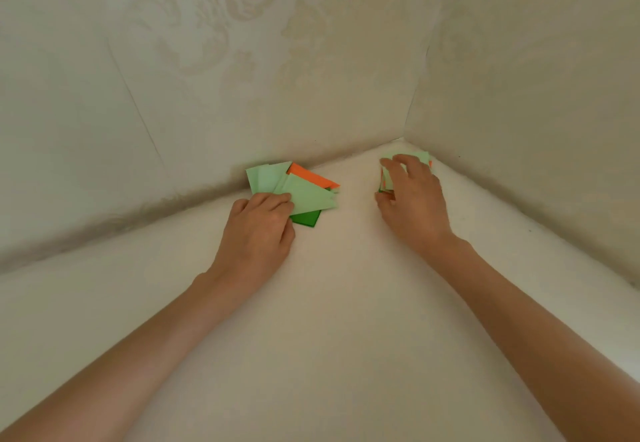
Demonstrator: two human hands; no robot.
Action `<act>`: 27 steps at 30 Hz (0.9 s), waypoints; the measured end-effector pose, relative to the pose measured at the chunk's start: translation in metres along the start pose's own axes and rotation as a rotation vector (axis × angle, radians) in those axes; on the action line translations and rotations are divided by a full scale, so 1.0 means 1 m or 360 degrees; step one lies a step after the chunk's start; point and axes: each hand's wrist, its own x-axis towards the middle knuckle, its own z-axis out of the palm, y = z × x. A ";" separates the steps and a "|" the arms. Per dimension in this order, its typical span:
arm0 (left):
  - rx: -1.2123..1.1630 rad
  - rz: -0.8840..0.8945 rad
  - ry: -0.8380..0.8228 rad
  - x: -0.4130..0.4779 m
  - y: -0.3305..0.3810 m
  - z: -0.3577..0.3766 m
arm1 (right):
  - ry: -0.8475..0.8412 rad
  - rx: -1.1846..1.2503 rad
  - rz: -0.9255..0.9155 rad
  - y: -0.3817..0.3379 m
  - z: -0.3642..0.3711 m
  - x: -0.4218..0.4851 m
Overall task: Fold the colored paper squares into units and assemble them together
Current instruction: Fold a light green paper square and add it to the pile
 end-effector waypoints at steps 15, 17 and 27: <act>-0.0366 0.0080 0.0006 -0.029 0.045 -0.029 | -0.0061 0.0275 0.0322 0.019 -0.021 -0.026; -0.0512 -0.0013 -0.0050 -0.034 0.052 -0.028 | -0.0169 0.0261 0.0227 0.018 -0.025 -0.033; -0.0668 0.0232 -0.0129 -0.038 0.061 -0.017 | -0.0096 0.0539 -0.0813 -0.008 -0.042 -0.089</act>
